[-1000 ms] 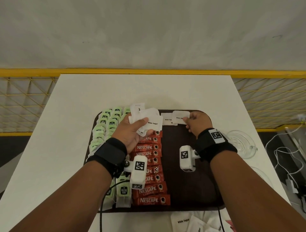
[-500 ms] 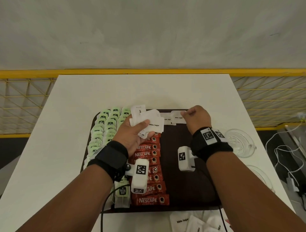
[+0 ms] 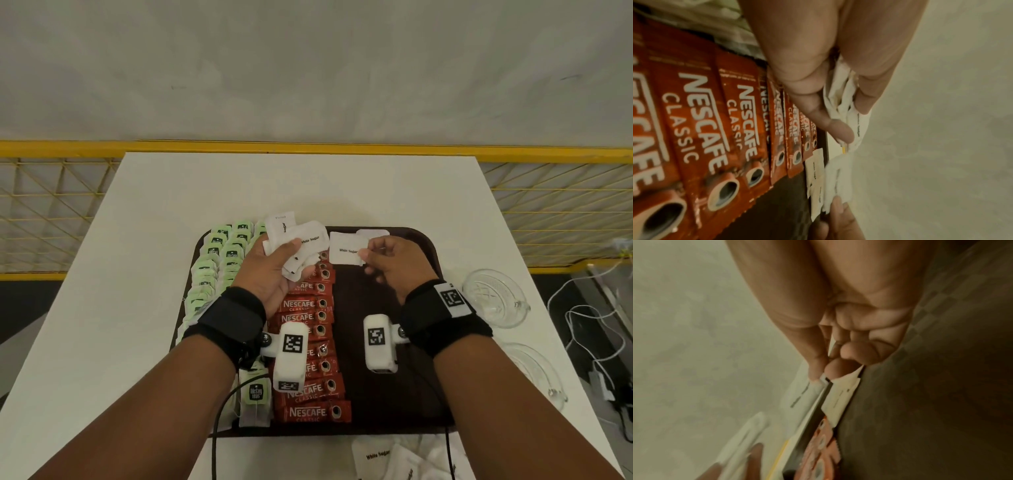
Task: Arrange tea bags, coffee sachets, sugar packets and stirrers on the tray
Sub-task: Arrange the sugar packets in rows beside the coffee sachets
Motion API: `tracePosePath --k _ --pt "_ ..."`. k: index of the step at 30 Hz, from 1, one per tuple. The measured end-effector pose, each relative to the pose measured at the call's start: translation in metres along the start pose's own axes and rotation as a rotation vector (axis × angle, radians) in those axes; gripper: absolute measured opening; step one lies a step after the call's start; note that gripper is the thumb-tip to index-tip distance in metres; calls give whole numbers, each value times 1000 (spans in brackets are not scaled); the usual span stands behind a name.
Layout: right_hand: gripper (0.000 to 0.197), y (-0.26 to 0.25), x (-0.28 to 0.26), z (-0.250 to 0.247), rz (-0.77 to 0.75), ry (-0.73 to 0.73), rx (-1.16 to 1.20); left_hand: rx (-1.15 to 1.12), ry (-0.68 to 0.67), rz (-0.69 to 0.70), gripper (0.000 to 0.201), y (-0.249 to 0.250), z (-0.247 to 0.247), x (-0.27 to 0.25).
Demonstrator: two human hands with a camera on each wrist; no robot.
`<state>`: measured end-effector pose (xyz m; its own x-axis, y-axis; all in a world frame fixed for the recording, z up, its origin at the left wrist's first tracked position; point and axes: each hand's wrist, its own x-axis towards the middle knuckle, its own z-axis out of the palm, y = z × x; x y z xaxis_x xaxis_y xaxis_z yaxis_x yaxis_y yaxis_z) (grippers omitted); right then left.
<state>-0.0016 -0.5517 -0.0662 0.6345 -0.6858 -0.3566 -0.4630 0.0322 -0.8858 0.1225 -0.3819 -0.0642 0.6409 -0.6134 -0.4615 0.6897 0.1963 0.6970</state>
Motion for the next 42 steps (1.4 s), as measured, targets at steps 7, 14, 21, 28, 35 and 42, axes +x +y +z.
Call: tracePosePath --k 7,14,21,28,35,42 --pt "11 10 16 4 4 93 -228 49 -14 4 33 3 -6 -1" --pt "19 7 15 9 -82 174 -354 99 -33 -31 41 -5 -3 0" --pt "14 -9 -11 16 -102 -80 -51 130 -105 -99 33 -13 7 -2" --pt "10 16 3 -13 15 130 -63 136 -78 -85 33 -11 4 2" --pt "17 19 14 -16 87 194 -251 180 -91 -87 28 -12 7 2" --pt "24 -9 -5 -15 -83 147 -321 287 -100 -67 50 -20 6 1"
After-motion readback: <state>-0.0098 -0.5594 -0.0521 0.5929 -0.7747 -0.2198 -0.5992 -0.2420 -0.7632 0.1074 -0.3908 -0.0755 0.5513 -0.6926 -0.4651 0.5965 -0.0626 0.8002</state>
